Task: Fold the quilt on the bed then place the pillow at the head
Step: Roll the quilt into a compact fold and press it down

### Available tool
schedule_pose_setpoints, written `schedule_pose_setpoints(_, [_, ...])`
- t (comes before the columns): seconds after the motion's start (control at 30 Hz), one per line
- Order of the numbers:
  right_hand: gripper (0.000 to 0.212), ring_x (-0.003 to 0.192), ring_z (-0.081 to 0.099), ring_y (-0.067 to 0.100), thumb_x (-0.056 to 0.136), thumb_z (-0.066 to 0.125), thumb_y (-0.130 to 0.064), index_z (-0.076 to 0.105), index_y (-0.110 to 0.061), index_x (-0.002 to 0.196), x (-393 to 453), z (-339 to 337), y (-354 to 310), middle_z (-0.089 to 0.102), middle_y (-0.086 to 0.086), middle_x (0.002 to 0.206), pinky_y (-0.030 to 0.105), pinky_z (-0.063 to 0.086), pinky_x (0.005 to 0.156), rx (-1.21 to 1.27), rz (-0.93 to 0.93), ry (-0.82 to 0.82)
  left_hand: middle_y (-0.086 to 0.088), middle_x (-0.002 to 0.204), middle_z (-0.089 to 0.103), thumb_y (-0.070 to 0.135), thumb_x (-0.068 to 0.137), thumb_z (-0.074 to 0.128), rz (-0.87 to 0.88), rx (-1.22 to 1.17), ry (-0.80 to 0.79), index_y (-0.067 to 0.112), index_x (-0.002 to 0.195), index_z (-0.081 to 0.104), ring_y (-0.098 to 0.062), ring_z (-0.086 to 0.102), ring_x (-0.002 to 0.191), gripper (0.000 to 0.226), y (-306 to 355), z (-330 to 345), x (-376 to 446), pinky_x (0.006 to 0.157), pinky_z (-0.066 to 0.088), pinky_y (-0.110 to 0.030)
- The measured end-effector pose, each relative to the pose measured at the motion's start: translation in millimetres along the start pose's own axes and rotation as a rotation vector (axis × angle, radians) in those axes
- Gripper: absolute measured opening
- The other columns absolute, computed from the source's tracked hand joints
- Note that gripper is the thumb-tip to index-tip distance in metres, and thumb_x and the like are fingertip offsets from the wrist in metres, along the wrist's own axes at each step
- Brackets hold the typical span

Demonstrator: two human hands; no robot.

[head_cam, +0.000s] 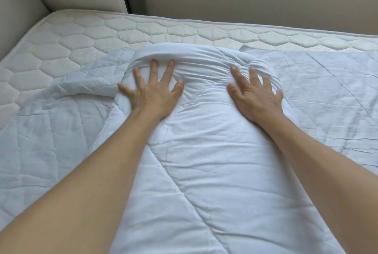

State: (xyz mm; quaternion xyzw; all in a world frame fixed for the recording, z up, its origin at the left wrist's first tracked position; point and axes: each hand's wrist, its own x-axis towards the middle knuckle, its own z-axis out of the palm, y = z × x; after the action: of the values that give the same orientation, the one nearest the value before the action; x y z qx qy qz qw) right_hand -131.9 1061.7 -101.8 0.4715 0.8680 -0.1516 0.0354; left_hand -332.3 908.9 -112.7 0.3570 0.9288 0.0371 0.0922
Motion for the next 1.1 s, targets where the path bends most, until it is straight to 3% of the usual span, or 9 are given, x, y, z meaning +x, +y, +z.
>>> schedule_pose_setpoints(0.37, [0.063, 0.154, 0.014, 0.04, 0.096, 0.015, -0.069, 0.015, -0.052, 0.156, 67, 41, -19, 0.014, -0.005, 0.171, 0.063, 0.011, 0.118, -0.085, 0.066, 0.047, 0.007, 0.169, 0.014, 0.077, 0.092, 0.011, -0.13, -0.203, 0.092, 0.053, 0.154, 0.015, -0.04, 0.021, 0.148, 0.066, -40, 53, 77, 0.109, 0.021, -0.07])
schedule_pose_setpoints(0.63, [0.063, 0.152, 0.018, 0.042, 0.095, 0.014, -0.068, 0.018, -0.05, 0.155, 69, 48, -20, 0.017, -0.003, 0.17, 0.064, 0.013, 0.117, -0.1, 0.07, 0.074, 0.007, 0.169, 0.01, 0.075, 0.093, 0.01, -0.114, -0.221, 0.091, 0.054, 0.154, 0.012, -0.04, 0.02, 0.147, 0.064, -40, 55, 77, 0.109, 0.022, -0.067])
schedule_pose_setpoints(0.77, [0.064, 0.153, 0.015, 0.043, 0.095, 0.013, -0.067, 0.016, -0.049, 0.156, 56, 36, -21, 0.013, -0.002, 0.171, 0.065, 0.012, 0.118, -0.125, 0.043, 0.016, 0.006, 0.171, -0.003, 0.072, 0.097, 0.013, -0.063, -0.186, 0.074, 0.054, 0.156, 0.004, -0.039, 0.004, 0.153, 0.063, -40, 38, 49, 0.113, 0.015, -0.067])
schedule_pose_setpoints(0.9, [0.064, 0.155, 0.009, 0.04, 0.098, 0.017, -0.063, 0.018, -0.041, 0.158, 10, 25, -28, 0.011, 0.002, 0.171, 0.066, 0.006, 0.119, -0.029, 0.046, 0.057, 0.003, 0.171, -0.011, 0.076, 0.094, 0.015, 0.036, -0.213, 0.037, 0.054, 0.157, 0.001, -0.038, -0.013, 0.155, 0.068, -28, 30, -20, 0.117, -0.001, -0.07])
schedule_pose_setpoints(0.97, [0.071, 0.156, 0.006, 0.037, 0.097, 0.02, -0.068, 0.015, -0.034, 0.16, -27, 24, -46, 0.009, 0.005, 0.172, 0.065, 0.002, 0.121, 0.022, 0.011, 0.025, 0.003, 0.171, -0.011, 0.081, 0.088, 0.008, 0.11, -0.187, 0.009, 0.056, 0.155, -0.003, -0.039, -0.013, 0.155, 0.072, -13, 33, -63, 0.116, -0.006, -0.071])
schedule_pose_setpoints(1.1, [0.08, 0.158, 0.004, 0.035, 0.09, 0.014, -0.073, 0.002, -0.037, 0.161, -111, 44, -60, 0.005, 0.01, 0.172, 0.063, 0.001, 0.121, -0.144, -0.184, 0.038, 0.002, 0.172, -0.003, 0.084, 0.081, 0.003, 0.226, -0.003, 0.03, 0.055, 0.155, -0.001, -0.04, -0.003, 0.156, 0.079, -14, 40, -121, 0.116, 0.0, -0.072])
